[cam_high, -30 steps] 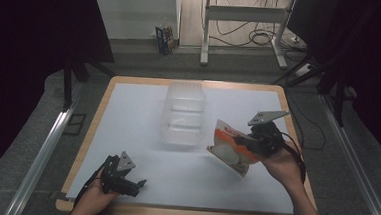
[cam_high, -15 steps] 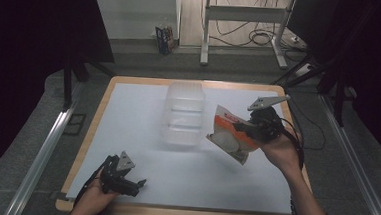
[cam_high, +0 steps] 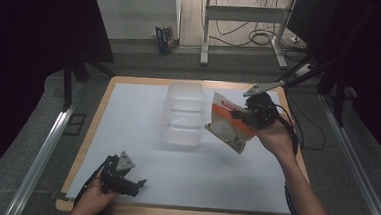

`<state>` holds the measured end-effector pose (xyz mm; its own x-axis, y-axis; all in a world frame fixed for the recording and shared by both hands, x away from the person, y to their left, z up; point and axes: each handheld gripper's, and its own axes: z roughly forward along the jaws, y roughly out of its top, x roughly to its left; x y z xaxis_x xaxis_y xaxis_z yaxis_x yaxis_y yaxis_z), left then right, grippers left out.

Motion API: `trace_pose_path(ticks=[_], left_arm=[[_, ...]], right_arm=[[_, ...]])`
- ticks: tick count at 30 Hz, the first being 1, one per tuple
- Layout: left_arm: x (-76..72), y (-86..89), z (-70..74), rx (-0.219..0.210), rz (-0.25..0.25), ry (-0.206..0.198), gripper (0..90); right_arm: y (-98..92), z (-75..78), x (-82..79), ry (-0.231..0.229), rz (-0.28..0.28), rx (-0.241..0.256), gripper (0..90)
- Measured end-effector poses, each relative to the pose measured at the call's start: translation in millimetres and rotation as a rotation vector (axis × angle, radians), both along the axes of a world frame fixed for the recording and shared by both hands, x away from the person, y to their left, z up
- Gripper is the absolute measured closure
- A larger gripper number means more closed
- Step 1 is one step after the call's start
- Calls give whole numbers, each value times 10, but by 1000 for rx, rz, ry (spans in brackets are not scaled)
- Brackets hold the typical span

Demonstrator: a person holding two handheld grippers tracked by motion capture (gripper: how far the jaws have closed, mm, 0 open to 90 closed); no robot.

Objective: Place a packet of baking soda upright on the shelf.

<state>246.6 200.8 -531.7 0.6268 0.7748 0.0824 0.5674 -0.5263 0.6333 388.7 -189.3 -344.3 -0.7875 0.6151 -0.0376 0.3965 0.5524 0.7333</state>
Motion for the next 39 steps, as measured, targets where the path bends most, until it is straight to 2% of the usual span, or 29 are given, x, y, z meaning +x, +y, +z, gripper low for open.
trace_pose_path(ticks=[12,22,35,39], left_arm=[[-1,5,2,-4,-1,0,32],[-2,8,2,-6,-1,0,32],[-4,11,4,-9,-1,1,32],[-4,15,4,-13,1,1,32]], right_arm=[[198,81,257,-14,-4,8,887],[381,104,473,-21,-1,-5,887],[576,63,766,-20,5,-14,887],[672,14,890,-23,25,-7,887]])
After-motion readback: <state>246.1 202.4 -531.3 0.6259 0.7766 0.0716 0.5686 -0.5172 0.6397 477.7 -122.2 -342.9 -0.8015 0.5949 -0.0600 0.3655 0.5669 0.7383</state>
